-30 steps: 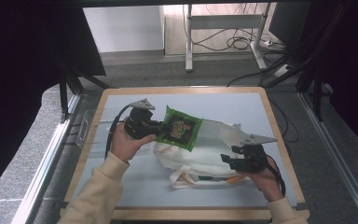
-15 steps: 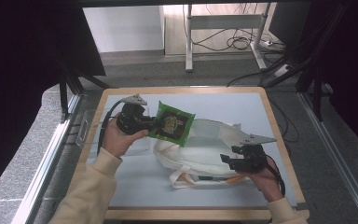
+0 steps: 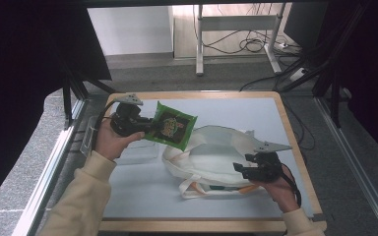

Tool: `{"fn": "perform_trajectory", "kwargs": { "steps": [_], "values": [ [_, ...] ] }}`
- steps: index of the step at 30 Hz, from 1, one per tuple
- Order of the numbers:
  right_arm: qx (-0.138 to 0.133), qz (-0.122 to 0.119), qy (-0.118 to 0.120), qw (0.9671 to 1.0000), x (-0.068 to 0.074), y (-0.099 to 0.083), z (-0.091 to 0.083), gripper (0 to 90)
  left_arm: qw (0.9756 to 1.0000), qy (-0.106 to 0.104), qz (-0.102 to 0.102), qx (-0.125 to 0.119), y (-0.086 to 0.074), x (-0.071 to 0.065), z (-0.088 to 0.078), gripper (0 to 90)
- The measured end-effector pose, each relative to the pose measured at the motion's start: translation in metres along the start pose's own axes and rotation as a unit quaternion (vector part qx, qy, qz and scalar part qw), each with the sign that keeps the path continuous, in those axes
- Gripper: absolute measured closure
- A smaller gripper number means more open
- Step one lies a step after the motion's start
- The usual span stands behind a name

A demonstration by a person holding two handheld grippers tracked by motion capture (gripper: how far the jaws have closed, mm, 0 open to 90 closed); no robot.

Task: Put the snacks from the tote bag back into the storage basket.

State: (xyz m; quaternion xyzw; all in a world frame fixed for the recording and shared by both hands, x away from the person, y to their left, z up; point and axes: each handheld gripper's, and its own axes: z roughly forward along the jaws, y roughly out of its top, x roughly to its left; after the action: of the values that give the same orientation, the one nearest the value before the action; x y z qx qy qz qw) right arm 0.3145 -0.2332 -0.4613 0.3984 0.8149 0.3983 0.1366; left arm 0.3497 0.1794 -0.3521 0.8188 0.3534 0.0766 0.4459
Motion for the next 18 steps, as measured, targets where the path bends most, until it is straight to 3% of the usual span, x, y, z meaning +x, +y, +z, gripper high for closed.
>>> {"fn": "perform_trajectory", "kwargs": {
  "steps": [2,5,18],
  "values": [
    [0.001,0.001,0.0,1.0,0.0,0.0,0.0,38.9,1.0,0.003,0.0,0.002,0.0,0.003,-0.004,80.5],
    [0.002,-0.001,-0.001,1.0,0.001,0.0,0.0,38.8,0.9999,-0.012,-0.004,-0.005,-0.001,0.01,-0.01,80.5],
    [-0.001,0.0,-0.002,1.0,0.0,0.0,-0.001,38.5,0.9992,0.033,0.012,0.021,0.002,0.024,-0.024,80.4]
  ]
}}
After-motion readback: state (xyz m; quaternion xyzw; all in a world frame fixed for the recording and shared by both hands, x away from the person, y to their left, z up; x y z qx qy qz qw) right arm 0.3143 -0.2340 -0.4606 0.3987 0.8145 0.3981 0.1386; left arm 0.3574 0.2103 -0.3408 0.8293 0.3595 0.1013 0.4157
